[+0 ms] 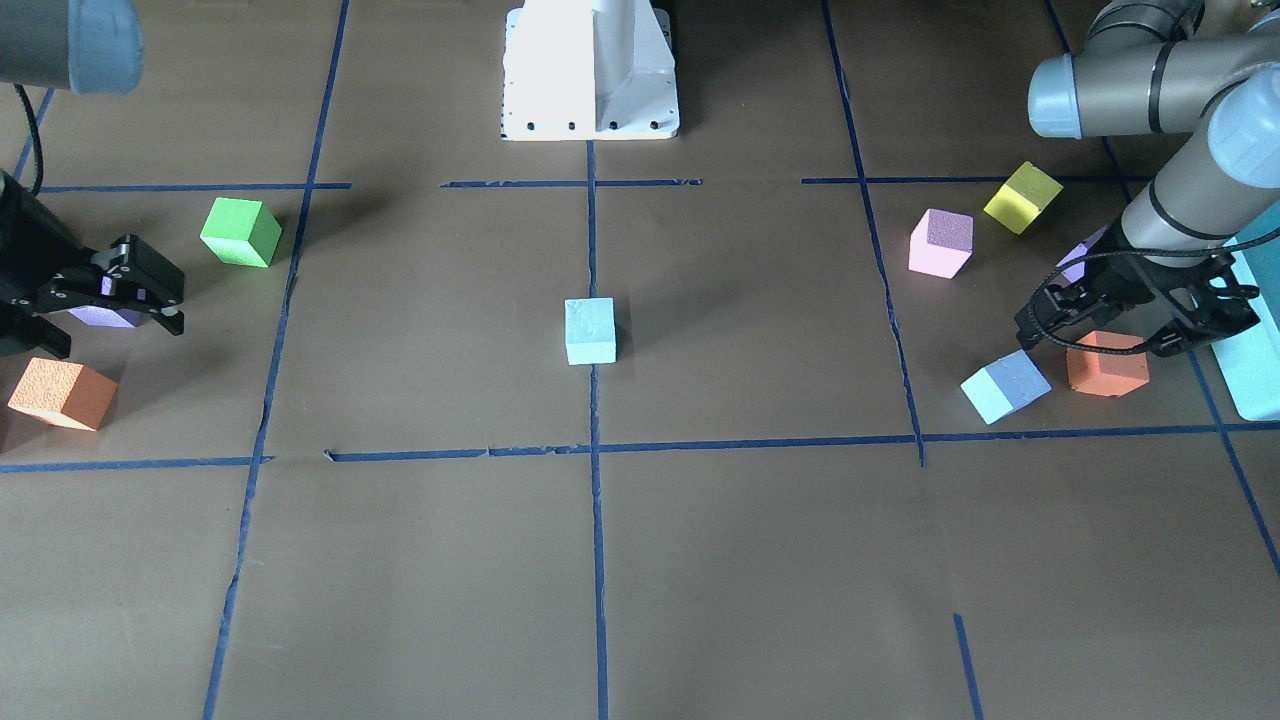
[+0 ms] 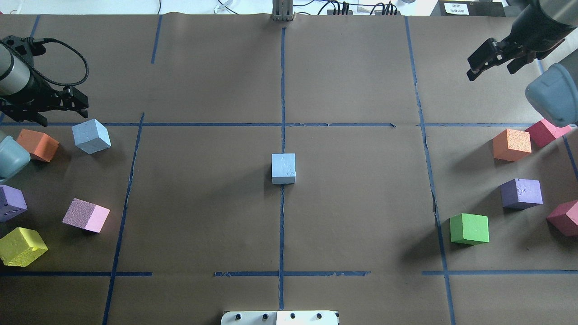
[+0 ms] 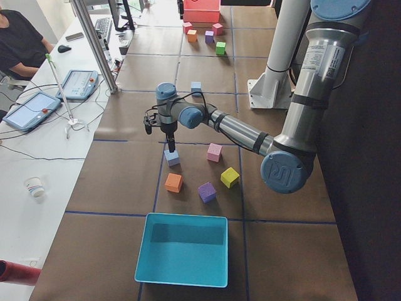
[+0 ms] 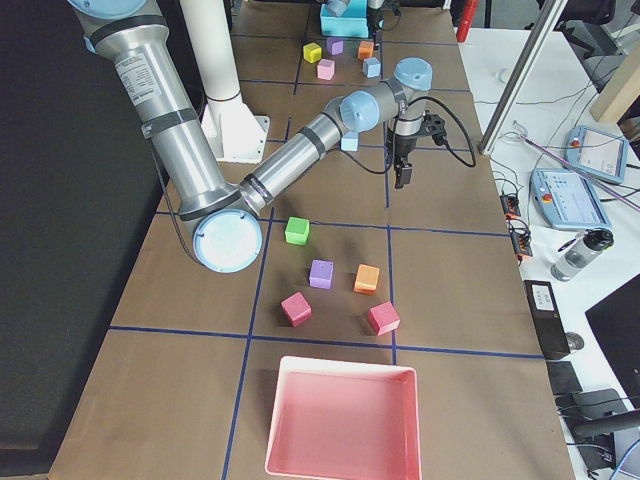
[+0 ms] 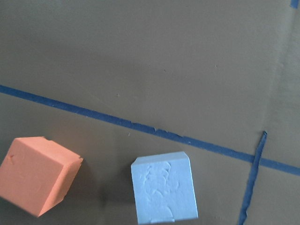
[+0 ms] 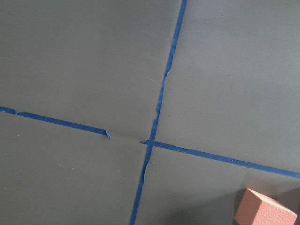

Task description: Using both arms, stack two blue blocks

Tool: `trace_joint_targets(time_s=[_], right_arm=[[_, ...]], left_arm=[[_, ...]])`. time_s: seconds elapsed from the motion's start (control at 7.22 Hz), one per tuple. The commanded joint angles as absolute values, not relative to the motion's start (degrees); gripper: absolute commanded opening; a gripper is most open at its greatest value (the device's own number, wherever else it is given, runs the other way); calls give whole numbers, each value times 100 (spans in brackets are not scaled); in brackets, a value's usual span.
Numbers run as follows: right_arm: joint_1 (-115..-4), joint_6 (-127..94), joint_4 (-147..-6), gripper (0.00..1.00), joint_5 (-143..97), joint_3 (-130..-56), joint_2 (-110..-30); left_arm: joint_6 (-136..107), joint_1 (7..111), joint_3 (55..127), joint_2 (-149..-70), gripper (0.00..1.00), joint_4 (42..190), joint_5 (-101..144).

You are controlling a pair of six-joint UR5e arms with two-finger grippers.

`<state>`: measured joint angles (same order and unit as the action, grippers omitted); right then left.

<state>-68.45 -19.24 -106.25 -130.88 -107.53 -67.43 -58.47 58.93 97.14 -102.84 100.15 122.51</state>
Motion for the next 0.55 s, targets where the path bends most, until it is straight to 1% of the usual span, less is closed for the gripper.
trace_joint_targets(time_s=[0.0, 0.42], right_arm=[[-7075, -1591, -10626, 100, -13184, -10758, -6934], [-7075, -1591, -10626, 100, -13175, -10767, -6970]], left_arm=[[-6292, 5644, 9229, -10301, 100, 10705, 12069], [-6381, 5397, 9054, -10309, 100, 10749, 11813]])
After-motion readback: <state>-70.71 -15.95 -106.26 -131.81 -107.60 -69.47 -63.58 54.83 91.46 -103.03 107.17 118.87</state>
